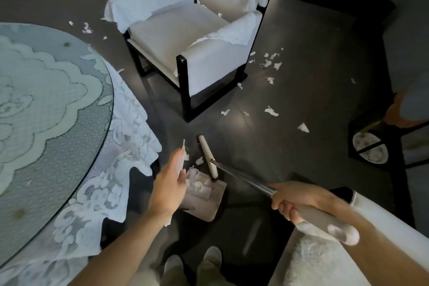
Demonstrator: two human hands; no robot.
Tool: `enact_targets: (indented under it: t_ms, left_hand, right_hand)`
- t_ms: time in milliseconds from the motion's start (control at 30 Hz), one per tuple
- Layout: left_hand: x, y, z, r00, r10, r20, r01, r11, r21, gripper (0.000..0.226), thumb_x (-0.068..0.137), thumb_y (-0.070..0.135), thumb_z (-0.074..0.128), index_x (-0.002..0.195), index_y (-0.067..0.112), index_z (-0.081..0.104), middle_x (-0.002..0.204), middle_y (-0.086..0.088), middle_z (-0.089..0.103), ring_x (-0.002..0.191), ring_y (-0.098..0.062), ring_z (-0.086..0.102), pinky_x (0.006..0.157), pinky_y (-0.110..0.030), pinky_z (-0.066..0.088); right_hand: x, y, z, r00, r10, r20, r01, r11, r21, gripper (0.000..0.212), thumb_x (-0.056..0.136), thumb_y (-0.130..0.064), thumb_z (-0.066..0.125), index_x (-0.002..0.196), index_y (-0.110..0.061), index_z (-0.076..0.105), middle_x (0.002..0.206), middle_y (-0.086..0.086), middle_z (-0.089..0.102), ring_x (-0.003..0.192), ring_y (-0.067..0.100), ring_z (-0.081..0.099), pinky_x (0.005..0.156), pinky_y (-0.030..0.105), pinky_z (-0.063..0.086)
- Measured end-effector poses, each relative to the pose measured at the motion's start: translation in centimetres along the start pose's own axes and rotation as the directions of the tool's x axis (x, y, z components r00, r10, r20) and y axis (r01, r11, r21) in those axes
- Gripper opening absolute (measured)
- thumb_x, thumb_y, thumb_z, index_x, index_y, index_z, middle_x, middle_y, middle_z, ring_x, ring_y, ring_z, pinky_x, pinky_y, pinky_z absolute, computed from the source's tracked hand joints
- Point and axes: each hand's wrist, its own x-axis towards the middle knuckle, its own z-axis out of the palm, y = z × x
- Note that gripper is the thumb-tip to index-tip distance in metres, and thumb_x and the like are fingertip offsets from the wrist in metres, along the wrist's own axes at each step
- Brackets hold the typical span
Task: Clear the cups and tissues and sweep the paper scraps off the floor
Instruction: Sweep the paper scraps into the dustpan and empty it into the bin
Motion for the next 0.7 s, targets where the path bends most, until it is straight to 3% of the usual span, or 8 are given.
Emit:
enact_targets:
  t_ms: [100,167,267,333,433,500,600,700]
  left_hand:
    - [-1.6,-1.6,-2.0,0.999,-0.027,-0.04,0.027,1.0,-0.003,0.044,0.094,0.011,0.05,0.126,0.038,0.037,0.129,0.0,0.057,0.114,-0.024,0.057,0.087,-0.028,0.043]
    - [-2.5,-2.8,-3.4,0.997,-0.053,-0.054,0.052,0.998,-0.024,0.044,0.094,0.011,0.05,0.126,0.039,0.037,0.122,-0.001,0.059,0.11,-0.025,0.059,0.084,-0.029,0.046]
    - [-3.1,-4.6,-5.1,0.991,-0.058,-0.122,0.061,0.998,0.021,0.045,0.093,0.009,0.049,0.117,0.045,0.037,0.097,0.013,0.062,0.085,-0.009,0.062,0.068,-0.02,0.042]
    - [-2.8,-5.8,-6.0,0.985,-0.083,-0.148,0.089,0.995,0.034,0.045,0.093,0.009,0.047,0.111,0.049,0.036,0.086,0.017,0.058,0.071,-0.003,0.057,0.062,-0.012,0.039]
    - [-1.4,-7.4,-6.9,0.982,-0.104,-0.16,0.113,0.992,0.047,0.043,0.094,0.011,0.049,0.12,0.044,0.038,0.105,0.013,0.061,0.085,-0.011,0.061,0.067,-0.019,0.04]
    - [0.3,-8.1,-7.3,0.984,-0.088,-0.157,0.098,0.994,0.056,0.043,0.093,0.01,0.051,0.125,0.037,0.041,0.115,0.009,0.06,0.094,-0.017,0.062,0.075,-0.018,0.038]
    - [2.7,-7.8,-7.6,0.989,-0.074,-0.126,0.084,0.994,0.076,0.043,0.093,0.009,0.052,0.123,0.037,0.04,0.091,0.008,0.06,0.071,-0.007,0.061,0.059,-0.011,0.038]
    - [4.5,-7.0,-7.4,0.995,-0.081,-0.058,0.083,0.996,0.04,0.045,0.093,0.005,0.05,0.127,0.033,0.041,0.087,0.008,0.056,0.055,0.007,0.052,0.055,-0.001,0.039]
  right_hand:
    - [0.8,-3.1,1.1,0.999,-0.02,-0.048,0.015,0.994,-0.107,0.028,0.085,0.008,0.05,0.096,-0.017,0.049,0.041,0.002,0.041,0.029,0.009,0.039,0.029,0.015,0.032]
    - [2.0,-5.2,2.7,0.985,-0.122,-0.119,0.088,0.961,-0.263,0.023,0.084,0.005,0.051,0.094,-0.016,0.051,0.039,0.001,0.046,0.029,0.009,0.042,0.032,0.017,0.036]
    - [4.5,-7.3,6.0,0.902,-0.406,-0.145,0.196,0.686,-0.701,0.011,0.076,-0.003,0.055,0.083,-0.012,0.057,0.038,-0.002,0.054,0.034,0.011,0.05,0.047,0.022,0.042]
    - [6.7,-8.1,8.0,0.879,-0.452,-0.15,0.161,0.578,-0.8,0.01,0.077,-0.004,0.053,0.082,-0.012,0.056,0.05,-0.001,0.059,0.046,0.014,0.056,0.048,0.021,0.04]
    - [9.7,-8.8,10.4,0.878,-0.446,-0.173,0.094,0.516,-0.852,0.031,0.082,-0.005,0.049,0.112,-0.006,0.058,0.074,0.006,0.06,0.07,0.024,0.063,0.058,0.026,0.045]
    - [11.0,-8.3,12.0,0.9,-0.397,-0.177,0.062,0.522,-0.851,0.039,0.085,-0.005,0.047,0.124,-0.006,0.052,0.073,0.006,0.056,0.066,0.021,0.06,0.055,0.026,0.046]
    - [10.3,-6.7,14.4,0.942,-0.305,-0.141,0.045,0.531,-0.846,0.042,0.084,-0.006,0.049,0.125,-0.01,0.049,0.073,0.004,0.055,0.069,0.019,0.061,0.053,0.024,0.044]
    - [7.6,-6.0,14.9,0.977,-0.202,-0.074,0.05,0.544,-0.837,0.036,0.077,-0.01,0.054,0.113,-0.012,0.057,0.072,0.005,0.063,0.056,0.013,0.056,0.052,0.021,0.044]
